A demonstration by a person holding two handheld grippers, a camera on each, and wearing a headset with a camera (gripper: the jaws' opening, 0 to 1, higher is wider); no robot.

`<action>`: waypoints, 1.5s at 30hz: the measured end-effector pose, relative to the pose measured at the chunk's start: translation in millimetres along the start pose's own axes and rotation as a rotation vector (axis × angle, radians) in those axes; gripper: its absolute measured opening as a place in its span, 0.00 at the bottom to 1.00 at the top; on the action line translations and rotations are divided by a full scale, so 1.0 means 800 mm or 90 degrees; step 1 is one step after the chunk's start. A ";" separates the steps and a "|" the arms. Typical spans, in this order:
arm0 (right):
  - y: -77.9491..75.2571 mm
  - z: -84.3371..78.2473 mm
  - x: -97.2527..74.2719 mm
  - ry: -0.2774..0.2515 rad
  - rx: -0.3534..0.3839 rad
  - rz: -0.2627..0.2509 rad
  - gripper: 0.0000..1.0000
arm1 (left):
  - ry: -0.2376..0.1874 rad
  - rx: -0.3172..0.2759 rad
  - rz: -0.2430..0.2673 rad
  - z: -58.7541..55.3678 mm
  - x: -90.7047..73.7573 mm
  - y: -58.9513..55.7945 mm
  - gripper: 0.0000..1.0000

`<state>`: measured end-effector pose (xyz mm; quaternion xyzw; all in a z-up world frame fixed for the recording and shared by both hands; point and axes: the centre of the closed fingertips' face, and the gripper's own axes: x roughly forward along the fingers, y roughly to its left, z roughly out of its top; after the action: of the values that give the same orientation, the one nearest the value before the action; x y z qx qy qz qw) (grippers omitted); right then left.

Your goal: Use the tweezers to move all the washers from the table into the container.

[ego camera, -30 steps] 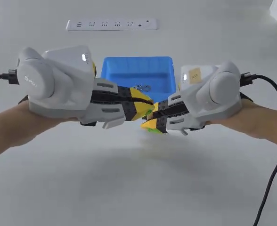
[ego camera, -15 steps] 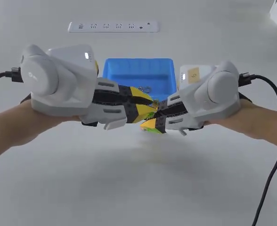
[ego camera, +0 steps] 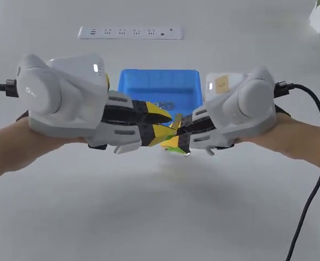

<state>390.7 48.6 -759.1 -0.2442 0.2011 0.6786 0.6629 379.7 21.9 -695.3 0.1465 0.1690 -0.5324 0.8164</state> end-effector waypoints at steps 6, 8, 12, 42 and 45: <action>0.001 0.011 -0.010 0.003 -0.008 -0.001 0.09 | 0.005 -0.018 0.040 -0.010 -0.027 0.000 0.29; 0.002 0.016 -0.014 -0.001 -0.008 0.000 0.09 | 0.021 -0.062 0.045 -0.021 -0.037 -0.004 0.34; 0.003 0.025 -0.020 -0.012 0.002 -0.003 0.09 | 0.065 -0.079 0.060 -0.041 -0.052 -0.009 0.49; -0.073 0.082 -0.060 -0.059 -0.007 -0.077 0.09 | 0.064 -0.046 0.122 -0.073 -0.087 -0.023 0.92; -0.086 0.080 -0.055 -0.055 -0.003 -0.086 0.09 | 0.059 -0.063 0.131 -0.075 -0.091 -0.024 0.94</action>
<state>455.6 54.2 -678.5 -0.2291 0.1535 0.6429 0.7146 327.6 99.6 -719.1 0.1467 0.2166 -0.4294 0.8644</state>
